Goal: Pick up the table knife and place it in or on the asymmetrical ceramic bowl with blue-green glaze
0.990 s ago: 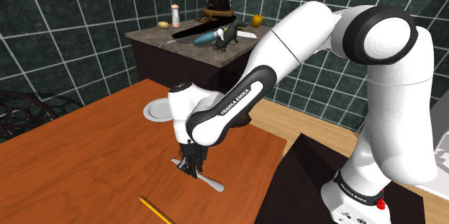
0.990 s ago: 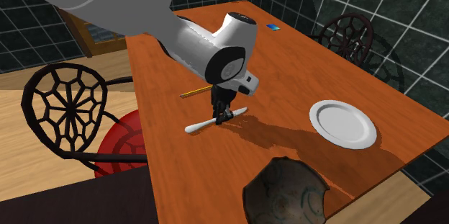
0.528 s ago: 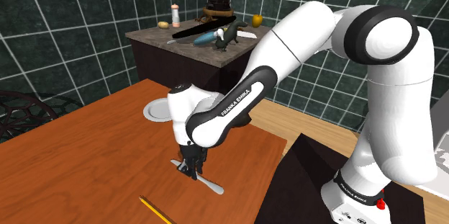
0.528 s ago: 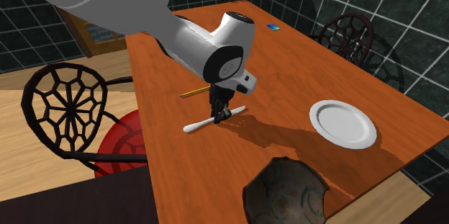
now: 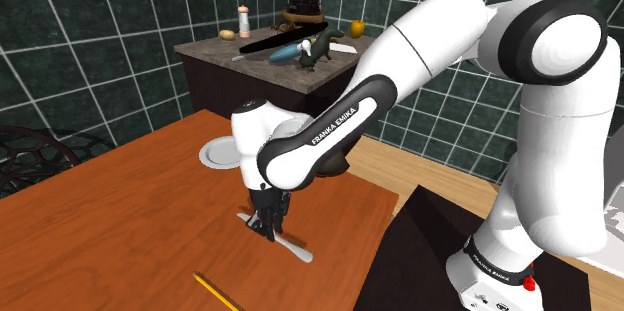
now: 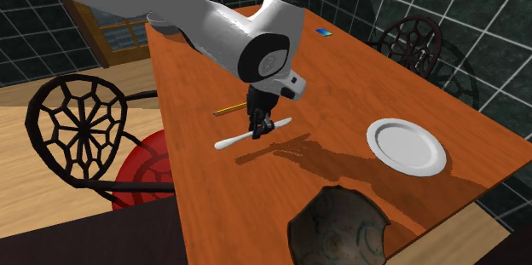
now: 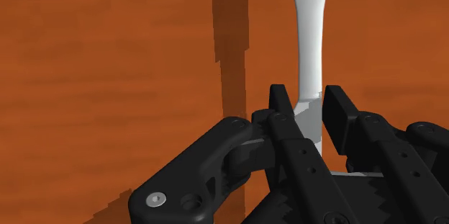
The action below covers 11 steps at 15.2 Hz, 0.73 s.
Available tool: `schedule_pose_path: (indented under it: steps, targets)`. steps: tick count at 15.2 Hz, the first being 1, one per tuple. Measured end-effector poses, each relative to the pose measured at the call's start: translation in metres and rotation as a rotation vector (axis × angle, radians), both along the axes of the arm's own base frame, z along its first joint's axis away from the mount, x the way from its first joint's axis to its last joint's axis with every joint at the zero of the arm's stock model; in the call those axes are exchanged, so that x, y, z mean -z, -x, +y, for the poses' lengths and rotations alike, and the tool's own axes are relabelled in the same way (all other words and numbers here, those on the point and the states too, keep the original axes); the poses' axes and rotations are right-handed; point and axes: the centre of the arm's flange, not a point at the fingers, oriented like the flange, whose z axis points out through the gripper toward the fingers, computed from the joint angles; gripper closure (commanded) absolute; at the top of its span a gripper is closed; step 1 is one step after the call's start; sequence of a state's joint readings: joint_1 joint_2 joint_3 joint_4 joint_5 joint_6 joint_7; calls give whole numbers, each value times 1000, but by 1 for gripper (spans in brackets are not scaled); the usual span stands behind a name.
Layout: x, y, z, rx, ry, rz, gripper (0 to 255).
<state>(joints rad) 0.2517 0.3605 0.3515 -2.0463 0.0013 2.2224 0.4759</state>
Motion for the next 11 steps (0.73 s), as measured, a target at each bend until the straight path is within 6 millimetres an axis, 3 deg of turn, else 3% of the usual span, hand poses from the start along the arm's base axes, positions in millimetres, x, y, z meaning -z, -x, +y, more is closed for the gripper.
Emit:
schedule_pose_path:
  steps: [11]
  targets:
    - [-58, 0, 3, 0, 0, 0, 255]
